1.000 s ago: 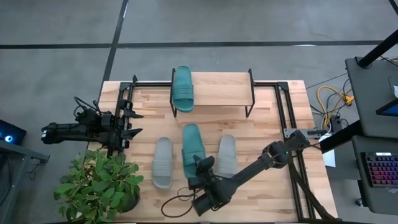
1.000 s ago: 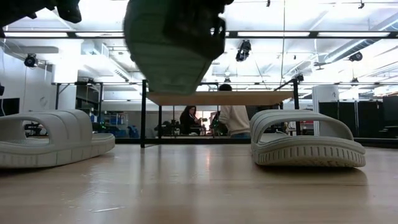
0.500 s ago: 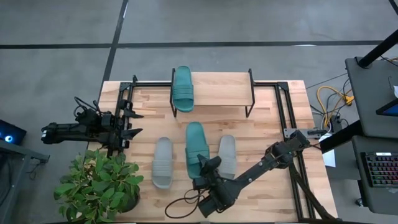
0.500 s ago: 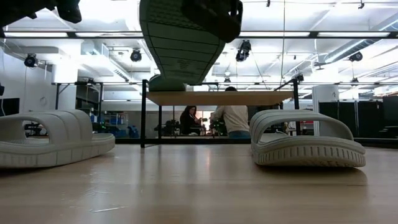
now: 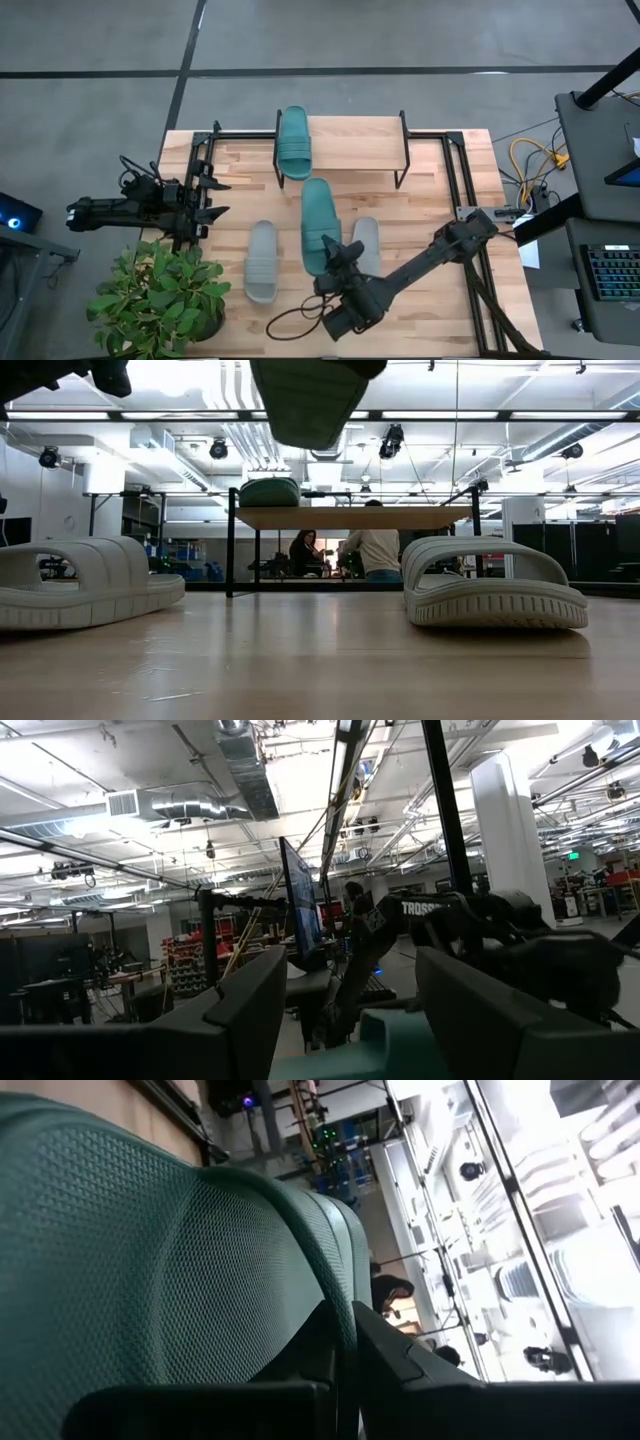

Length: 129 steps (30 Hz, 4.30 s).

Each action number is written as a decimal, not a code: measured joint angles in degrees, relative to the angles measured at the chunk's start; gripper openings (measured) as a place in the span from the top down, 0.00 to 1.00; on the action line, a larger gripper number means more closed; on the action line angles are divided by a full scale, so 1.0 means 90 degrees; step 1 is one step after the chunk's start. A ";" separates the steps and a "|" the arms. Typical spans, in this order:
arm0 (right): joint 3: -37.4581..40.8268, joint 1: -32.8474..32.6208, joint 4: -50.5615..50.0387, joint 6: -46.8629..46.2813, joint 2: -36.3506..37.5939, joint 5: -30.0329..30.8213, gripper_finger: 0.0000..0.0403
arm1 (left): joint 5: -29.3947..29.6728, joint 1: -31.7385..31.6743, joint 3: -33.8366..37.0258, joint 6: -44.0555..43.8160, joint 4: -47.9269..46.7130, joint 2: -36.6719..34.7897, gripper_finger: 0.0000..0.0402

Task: Pick and place slides into the shelf
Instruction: Put the green slide on the shelf next to the other green slide

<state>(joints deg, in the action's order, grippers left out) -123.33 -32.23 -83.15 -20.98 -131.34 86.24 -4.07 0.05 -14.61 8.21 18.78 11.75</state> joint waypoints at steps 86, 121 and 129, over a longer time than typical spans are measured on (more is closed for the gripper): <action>0.4589 0.3953 0.8080 0.6873 0.4174 -0.3888 0.98 | 0.0002 0.0002 0.0000 0.0136 -0.0166 -0.0073 0.48; 0.6400 0.3996 1.0236 0.8138 0.4172 -0.3566 0.98 | 0.0002 0.0001 0.0001 0.0153 -0.0165 -0.0066 0.48; 0.7185 0.3902 1.2352 0.9384 0.4172 -0.3468 0.98 | 0.0002 0.0002 0.0000 0.0180 -0.0167 -0.0075 0.48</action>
<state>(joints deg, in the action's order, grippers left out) -58.66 2.90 28.02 63.48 -93.80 55.03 -4.05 0.07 -14.61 9.82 17.28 11.07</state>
